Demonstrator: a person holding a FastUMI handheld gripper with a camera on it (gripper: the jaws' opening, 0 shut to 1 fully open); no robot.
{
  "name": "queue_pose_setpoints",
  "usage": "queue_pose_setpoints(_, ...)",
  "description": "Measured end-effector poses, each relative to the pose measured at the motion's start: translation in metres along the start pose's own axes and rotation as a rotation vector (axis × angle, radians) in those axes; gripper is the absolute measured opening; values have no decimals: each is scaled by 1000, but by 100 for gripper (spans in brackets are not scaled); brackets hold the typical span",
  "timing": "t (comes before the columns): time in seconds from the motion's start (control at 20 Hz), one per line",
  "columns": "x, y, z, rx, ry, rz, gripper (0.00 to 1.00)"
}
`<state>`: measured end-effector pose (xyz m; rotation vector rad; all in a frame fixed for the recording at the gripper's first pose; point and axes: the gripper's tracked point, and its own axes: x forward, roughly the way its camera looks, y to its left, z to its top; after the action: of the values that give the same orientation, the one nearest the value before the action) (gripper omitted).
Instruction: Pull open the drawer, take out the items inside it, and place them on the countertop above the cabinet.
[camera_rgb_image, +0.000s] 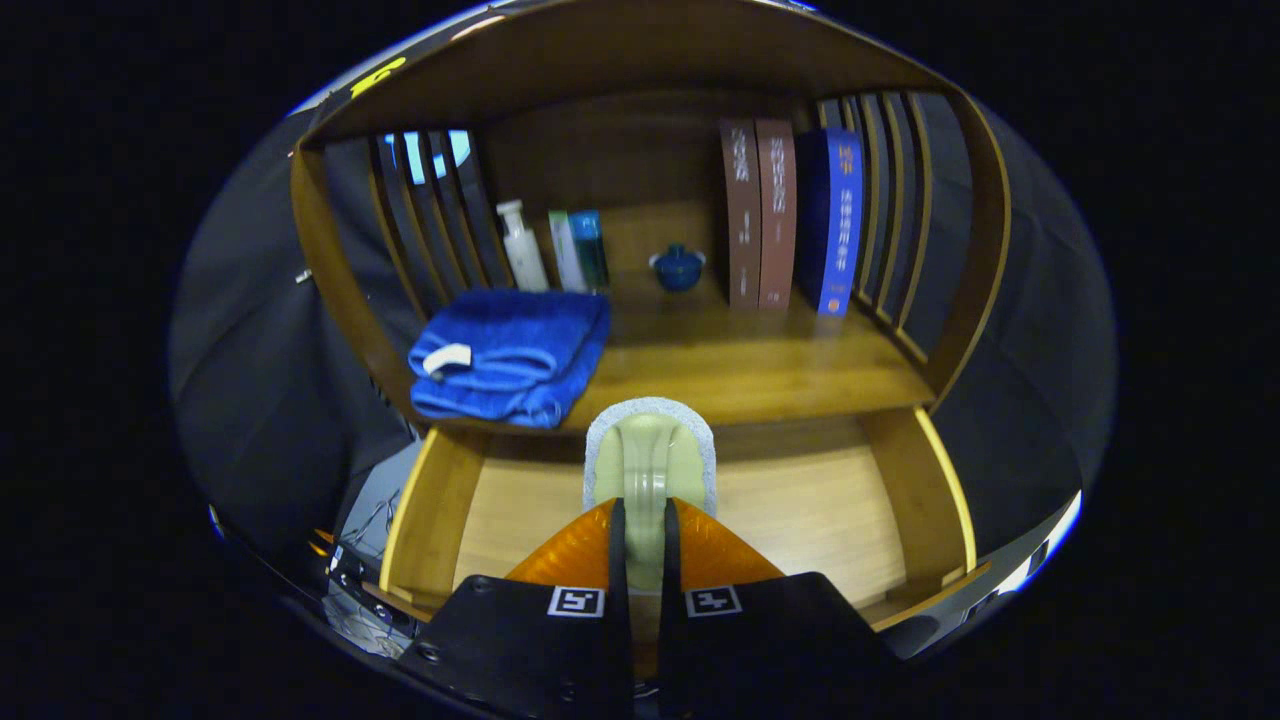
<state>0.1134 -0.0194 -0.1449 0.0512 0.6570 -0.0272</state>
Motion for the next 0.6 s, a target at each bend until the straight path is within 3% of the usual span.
queue_pose_setpoints(0.25, 31, -5, 60, 31, -58, -6, 15)
queue_pose_setpoints(0.35, 50, -4, 75, 71, -46, 21, 15)
queue_pose_setpoints(0.6, 105, -18, 98, 59, 2, -4, 15)
